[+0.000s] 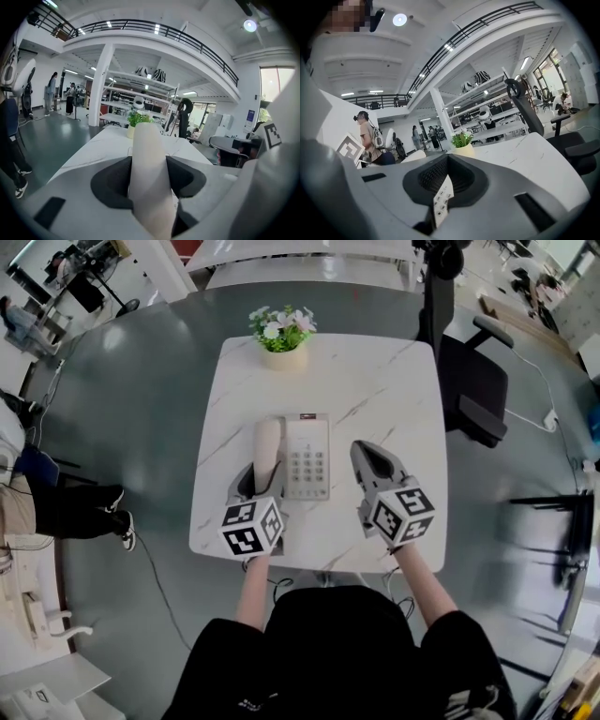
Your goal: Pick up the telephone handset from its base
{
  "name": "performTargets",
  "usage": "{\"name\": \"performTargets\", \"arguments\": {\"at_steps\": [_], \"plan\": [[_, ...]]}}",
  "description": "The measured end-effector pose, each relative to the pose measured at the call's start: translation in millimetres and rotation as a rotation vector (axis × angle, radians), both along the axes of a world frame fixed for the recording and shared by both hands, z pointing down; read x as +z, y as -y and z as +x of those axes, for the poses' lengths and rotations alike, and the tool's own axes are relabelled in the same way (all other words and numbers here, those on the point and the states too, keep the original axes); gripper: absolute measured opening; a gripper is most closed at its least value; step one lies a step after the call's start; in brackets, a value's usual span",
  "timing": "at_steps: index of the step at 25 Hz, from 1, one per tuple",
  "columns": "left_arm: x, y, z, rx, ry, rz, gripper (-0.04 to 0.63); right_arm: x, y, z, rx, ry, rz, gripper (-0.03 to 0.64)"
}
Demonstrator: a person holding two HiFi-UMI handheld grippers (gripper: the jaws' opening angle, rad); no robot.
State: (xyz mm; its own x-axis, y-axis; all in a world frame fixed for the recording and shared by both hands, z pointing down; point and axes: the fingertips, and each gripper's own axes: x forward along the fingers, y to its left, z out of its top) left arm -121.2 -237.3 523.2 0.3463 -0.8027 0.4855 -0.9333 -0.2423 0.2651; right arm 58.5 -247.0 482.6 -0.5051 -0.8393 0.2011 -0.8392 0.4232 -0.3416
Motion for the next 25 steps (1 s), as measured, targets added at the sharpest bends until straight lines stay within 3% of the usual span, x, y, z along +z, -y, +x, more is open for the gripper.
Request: {"name": "performTargets", "arguments": {"at_steps": [25], "plan": [[-114,-48,-26,-0.003,-0.079,0.251,0.207,-79,-25,7,-0.013,0.036,0.177,-0.009]]}}
